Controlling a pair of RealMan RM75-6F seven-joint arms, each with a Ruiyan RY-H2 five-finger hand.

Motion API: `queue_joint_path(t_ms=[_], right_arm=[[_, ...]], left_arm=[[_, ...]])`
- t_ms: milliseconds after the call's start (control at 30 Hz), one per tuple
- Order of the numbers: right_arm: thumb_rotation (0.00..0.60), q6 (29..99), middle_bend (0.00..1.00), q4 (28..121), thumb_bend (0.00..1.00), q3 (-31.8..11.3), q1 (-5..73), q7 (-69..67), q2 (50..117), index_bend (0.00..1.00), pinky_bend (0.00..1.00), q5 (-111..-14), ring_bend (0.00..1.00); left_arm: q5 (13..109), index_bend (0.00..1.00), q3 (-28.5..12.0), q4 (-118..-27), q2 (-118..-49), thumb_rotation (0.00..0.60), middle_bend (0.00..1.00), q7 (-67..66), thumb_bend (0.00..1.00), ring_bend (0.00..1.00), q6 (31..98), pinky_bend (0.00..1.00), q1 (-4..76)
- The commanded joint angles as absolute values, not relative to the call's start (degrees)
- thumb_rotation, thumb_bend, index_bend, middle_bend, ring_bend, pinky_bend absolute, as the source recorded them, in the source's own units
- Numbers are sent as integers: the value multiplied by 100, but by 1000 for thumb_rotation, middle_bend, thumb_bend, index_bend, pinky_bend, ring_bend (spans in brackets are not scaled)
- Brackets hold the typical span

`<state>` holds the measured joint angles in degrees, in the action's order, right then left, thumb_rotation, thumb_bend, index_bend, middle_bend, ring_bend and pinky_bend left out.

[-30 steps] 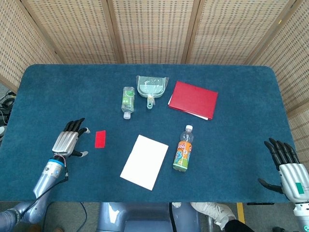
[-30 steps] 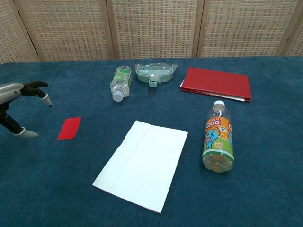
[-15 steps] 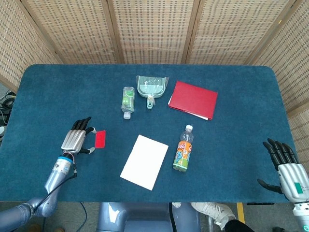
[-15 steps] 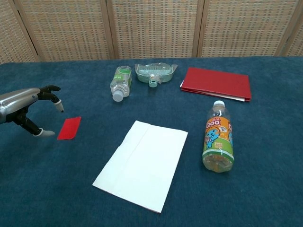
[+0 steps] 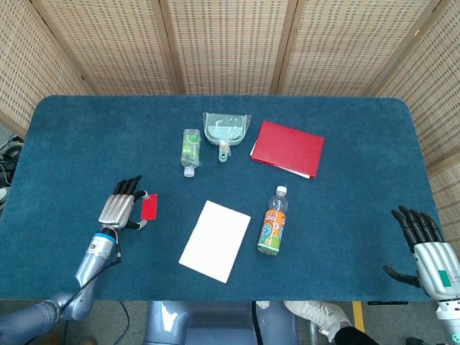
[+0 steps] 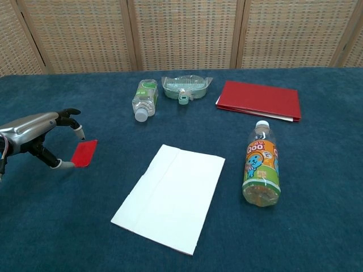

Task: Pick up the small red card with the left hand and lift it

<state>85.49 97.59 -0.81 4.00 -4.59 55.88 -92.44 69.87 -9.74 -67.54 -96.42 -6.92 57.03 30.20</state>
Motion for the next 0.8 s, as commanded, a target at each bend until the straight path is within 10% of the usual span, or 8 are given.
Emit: queue_joint_path(t_ms=[33,800], right_arm=[[600,8550,0,9762,0,-83,400,-466,5583,0,0,-9239,0],[600,8555,0,9743,0,-80,406,-550,5556,0,0,-9233,0]], left_arm=[[6984,356,-960,-6701,-9681,600,0,-658,220,0,5701,0,3032],[6904,355,-1041,-6115,-9982,600,0,-461,221,0,5609,0,3180]])
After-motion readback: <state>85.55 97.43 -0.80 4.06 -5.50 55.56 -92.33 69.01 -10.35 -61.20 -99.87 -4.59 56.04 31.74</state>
